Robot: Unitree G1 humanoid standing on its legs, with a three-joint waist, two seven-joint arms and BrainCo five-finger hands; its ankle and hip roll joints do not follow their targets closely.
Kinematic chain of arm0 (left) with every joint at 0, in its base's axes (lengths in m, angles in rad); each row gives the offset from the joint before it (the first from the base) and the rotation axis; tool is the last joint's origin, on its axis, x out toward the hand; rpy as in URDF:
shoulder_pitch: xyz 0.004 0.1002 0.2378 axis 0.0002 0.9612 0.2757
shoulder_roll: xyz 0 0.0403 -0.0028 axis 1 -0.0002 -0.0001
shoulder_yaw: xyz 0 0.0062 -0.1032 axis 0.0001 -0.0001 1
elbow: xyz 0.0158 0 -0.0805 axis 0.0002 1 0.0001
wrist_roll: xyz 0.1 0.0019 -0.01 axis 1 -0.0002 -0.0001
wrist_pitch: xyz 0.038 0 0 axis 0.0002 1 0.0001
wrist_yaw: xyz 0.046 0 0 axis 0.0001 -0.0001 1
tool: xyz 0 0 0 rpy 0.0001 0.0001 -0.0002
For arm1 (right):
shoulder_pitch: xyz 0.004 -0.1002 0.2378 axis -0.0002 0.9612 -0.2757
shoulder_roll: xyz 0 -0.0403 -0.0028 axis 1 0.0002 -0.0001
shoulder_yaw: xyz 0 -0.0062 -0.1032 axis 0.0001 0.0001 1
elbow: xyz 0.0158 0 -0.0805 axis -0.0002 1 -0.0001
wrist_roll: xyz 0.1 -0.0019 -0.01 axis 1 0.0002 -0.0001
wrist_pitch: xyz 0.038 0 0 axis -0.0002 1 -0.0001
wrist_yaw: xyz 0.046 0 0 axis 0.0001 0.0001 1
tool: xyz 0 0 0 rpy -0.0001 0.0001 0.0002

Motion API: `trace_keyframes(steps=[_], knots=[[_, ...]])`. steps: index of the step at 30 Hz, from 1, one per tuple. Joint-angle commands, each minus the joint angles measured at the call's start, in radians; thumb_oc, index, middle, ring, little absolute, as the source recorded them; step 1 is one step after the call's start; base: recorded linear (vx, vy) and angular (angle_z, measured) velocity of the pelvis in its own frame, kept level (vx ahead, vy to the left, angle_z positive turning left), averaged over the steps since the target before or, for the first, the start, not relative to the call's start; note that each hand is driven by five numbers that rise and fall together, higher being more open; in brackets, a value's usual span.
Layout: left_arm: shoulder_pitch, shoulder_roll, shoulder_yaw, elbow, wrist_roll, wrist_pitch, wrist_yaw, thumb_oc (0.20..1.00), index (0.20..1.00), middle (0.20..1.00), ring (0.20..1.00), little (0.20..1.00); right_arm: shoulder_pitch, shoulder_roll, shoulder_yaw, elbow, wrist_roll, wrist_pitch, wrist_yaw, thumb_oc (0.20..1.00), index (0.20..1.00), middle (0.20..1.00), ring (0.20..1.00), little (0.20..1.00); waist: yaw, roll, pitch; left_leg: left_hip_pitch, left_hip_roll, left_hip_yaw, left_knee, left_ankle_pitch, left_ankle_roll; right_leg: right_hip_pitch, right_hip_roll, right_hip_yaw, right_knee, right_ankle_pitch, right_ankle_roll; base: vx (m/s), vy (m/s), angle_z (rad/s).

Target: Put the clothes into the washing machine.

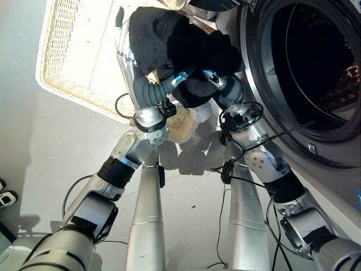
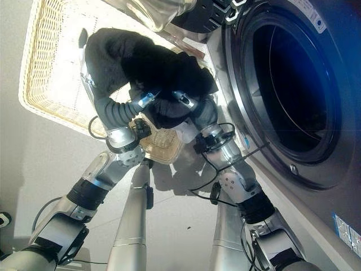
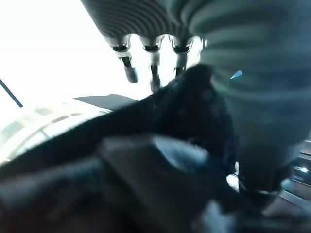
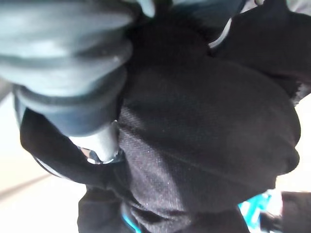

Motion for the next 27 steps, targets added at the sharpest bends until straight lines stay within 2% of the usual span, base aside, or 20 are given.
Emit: trace_keyframes(steps=[1, 8, 13, 17, 18, 19, 21, 25, 27], knots=[[-0.044, 0.018, 0.042, -0.069, -0.022, -0.012, -0.009, 1.000, 1.000, 1.000, 1.000, 1.000, -0.016, 0.013, -0.022, -0.133, 0.049, -0.093, 0.035, 0.200, 0.200, 0.200, 0.200, 0.200, -0.008, 0.031, 0.026, -0.022, -0.035, -0.012, -0.009, 0.050, 0.074, 0.023, -0.006, -0.034, -0.003, 0.054, 0.094, 0.00, 0.000, 0.00], [-0.033, 0.029, 0.050, -0.067, -0.047, -0.009, -0.017, 1.000, 1.000, 1.000, 1.000, 1.000, 0.001, 0.016, -0.065, -0.150, 0.070, -0.143, 0.030, 0.200, 0.200, 0.200, 0.200, 0.200, -0.011, 0.030, 0.026, -0.020, -0.031, -0.009, -0.012, 0.051, 0.074, 0.025, -0.010, -0.036, -0.006, 0.057, 0.098, 0.00, 0.000, 0.00], [-0.025, 0.029, 0.056, -0.067, -0.067, -0.011, -0.026, 1.000, 1.000, 1.000, 1.000, 1.000, 0.010, 0.021, -0.077, -0.164, 0.078, -0.139, 0.025, 0.200, 0.200, 0.200, 0.200, 0.200, -0.013, 0.030, 0.026, -0.019, -0.029, -0.006, -0.015, 0.052, 0.074, 0.026, -0.010, -0.037, -0.008, 0.058, 0.098, 0.00, 0.000, 0.00], [-0.010, 0.024, 0.058, -0.052, -0.138, -0.039, -0.045, 1.000, 1.000, 1.000, 1.000, 1.000, 0.016, 0.025, -0.085, -0.151, 0.109, -0.144, 0.024, 0.200, 0.200, 0.200, 0.200, 0.200, -0.013, 0.030, 0.026, -0.017, -0.027, -0.002, -0.014, 0.054, 0.071, 0.029, -0.010, -0.037, -0.008, 0.060, 0.099, 0.00, 0.000, 0.00], [-0.004, 0.020, 0.058, -0.016, -0.213, -0.082, -0.061, 1.000, 1.000, 1.000, 1.000, 1.000, 0.016, 0.029, -0.091, -0.116, 0.129, -0.136, 0.000, 0.200, 0.200, 0.200, 0.200, 0.200, -0.013, 0.030, 0.026, -0.015, -0.024, 0.000, -0.011, 0.054, 0.068, 0.032, -0.011, -0.038, -0.007, 0.059, 0.100, 0.00, 0.000, 0.00], [-0.005, 0.020, 0.058, -0.015, -0.215, -0.083, -0.061, 1.000, 1.000, 1.000, 1.000, 1.000, 0.015, 0.029, -0.092, -0.115, 0.129, -0.136, 0.000, 0.200, 0.200, 0.200, 0.200, 0.200, -0.013, 0.030, 0.026, -0.015, -0.024, 0.000, -0.012, 0.054, 0.068, 0.032, -0.011, -0.038, -0.007, 0.059, 0.100, 0.00, 0.011, -0.03], [-0.004, 0.007, 0.059, 0.042, -0.250, -0.109, -0.045, 1.000, 1.000, 1.000, 1.000, 1.000, 0.000, 0.026, -0.102, -0.036, 0.151, -0.128, -0.061, 0.200, 0.200, 0.200, 0.200, 0.200, -0.012, 0.032, 0.026, -0.013, -0.023, 0.003, -0.007, 0.053, 0.066, 0.034, -0.011, -0.040, -0.004, 0.060, 0.101, 0.00, 0.014, -0.02], [-0.029, 0.010, 0.049, 0.133, -0.296, -0.118, -0.014, 1.000, 1.000, 1.000, 1.000, 1.000, -0.035, -0.014, -0.126, 0.106, 0.269, -0.126, -0.087, 0.200, 0.200, 0.200, 0.200, 0.200, -0.010, 0.036, 0.026, -0.007, -0.019, 0.009, -0.009, 0.054, 0.062, 0.040, -0.013, -0.042, -0.006, 0.060, 0.100, 0.00, 0.024, -0.03], [-0.056, 0.017, 0.030, 0.234, -0.369, -0.124, -0.006, 1.000, 1.000, 1.000, 1.000, 1.000, -0.067, -0.060, -0.148, 0.254, 0.401, -0.133, -0.080, 0.200, 0.200, 0.200, 0.200, 0.200, -0.012, 0.037, 0.026, -0.005, -0.012, 0.014, -0.005, 0.053, 0.057, 0.041, -0.013, -0.041, -0.001, 0.061, 0.101, 0.00, 0.000, 0.00]])
